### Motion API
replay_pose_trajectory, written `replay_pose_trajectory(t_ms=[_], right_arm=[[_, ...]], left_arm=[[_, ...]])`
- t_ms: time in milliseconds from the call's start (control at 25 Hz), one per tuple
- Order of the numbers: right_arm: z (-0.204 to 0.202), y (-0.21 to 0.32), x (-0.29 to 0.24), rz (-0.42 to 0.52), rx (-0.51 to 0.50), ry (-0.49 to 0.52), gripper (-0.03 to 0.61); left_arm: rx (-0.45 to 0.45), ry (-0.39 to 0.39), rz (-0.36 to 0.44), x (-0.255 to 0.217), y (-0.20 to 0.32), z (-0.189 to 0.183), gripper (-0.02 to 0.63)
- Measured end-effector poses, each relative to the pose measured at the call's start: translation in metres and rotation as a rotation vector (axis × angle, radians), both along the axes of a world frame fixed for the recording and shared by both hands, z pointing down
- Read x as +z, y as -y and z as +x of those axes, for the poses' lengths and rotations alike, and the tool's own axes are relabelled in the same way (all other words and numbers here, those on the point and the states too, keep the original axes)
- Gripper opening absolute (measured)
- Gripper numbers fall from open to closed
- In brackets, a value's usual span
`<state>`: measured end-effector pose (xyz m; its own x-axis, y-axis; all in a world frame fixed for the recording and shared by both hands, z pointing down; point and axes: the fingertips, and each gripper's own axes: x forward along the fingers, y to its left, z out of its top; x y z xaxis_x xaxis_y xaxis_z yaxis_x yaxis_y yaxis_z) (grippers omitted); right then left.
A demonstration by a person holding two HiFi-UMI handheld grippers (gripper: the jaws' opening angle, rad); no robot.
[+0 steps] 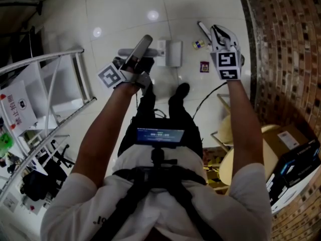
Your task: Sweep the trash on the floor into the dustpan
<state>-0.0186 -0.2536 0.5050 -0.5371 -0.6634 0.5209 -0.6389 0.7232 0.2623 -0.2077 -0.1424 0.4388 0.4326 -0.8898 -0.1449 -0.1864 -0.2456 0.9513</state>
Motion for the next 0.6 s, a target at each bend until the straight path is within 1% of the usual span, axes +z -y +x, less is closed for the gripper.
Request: replay_pose_trajectory(t_ms=[120,200,400,600], right_arm=[[0.007,-0.005,0.003,-0.063,0.093,0.103,0.020],[0.011,-0.009,0.004,-0.088,0.125,0.136,0.023],[0.007,-0.021,-0.001,-0.092,0.128,0.148,0.025],[-0.004,-0.036,-0.008,-0.117,0.115,0.195,0.025]], left_arm=[[0.000,-0.009,-0.011,0.001,0.002,-0.001,0.000],[0.003,-0.017,-0.016,0.001,0.002,0.000,0.000],[0.012,-0.034,-0.021,0.001,-0.001,0.003,0.000],[0.018,-0.042,-0.021,0.003,-0.006,0.005,0.000]])
